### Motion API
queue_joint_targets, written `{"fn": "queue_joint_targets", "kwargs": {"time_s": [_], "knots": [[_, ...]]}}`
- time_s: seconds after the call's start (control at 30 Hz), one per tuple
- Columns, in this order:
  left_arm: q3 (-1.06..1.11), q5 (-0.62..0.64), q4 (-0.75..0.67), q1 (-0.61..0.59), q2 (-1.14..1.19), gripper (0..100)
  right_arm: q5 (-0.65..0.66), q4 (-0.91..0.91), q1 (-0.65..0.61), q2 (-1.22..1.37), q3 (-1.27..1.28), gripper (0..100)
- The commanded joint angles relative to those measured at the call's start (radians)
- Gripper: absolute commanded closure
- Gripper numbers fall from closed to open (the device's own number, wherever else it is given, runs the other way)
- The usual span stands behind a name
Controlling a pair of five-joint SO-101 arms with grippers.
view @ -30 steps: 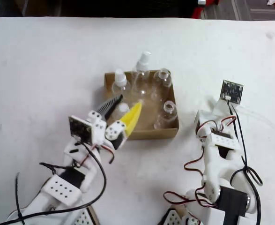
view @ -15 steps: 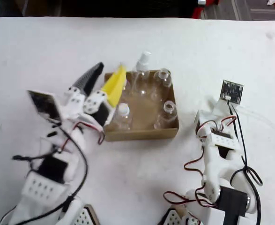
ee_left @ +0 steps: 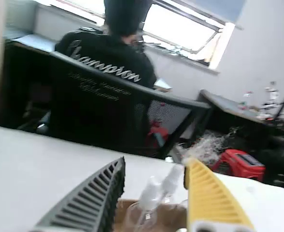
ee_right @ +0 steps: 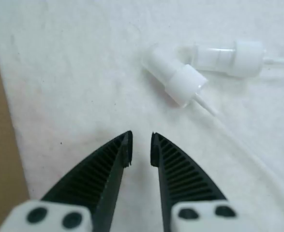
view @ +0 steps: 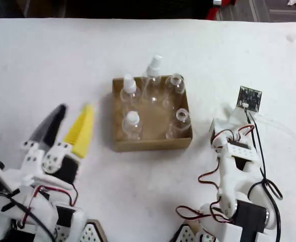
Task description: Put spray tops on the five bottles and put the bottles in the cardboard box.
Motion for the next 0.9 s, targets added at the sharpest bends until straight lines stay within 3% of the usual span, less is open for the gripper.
{"fn": "queue_joint_targets", "kwargs": {"time_s": [0.0, 0.13, 0.37, 0.5, 0.73, 0.87], "knots": [[0.091, 0.012, 0.097, -0.206, -0.065, 82, -0.002, -0.012, 0.053, -0.039, -0.006, 94.6], [0.226, 0.011, 0.046, -0.257, -0.087, 99, -0.002, -0.012, 0.067, -0.039, -0.009, 94.6], [0.486, 0.009, -0.213, -0.259, -0.088, 97, 0.0, -0.012, 0.068, -0.039, -0.009, 94.6], [0.566, -0.146, -0.299, -0.295, -0.09, 98, 0.005, -0.013, 0.068, -0.039, -0.009, 94.6], [0.628, -0.278, -0.339, -0.302, -0.09, 98, 0.0, -0.018, 0.067, -0.039, -0.011, 94.6], [0.618, -0.393, -0.284, -0.294, -0.09, 98, -0.002, -0.018, 0.067, -0.039, -0.011, 94.6]]}}
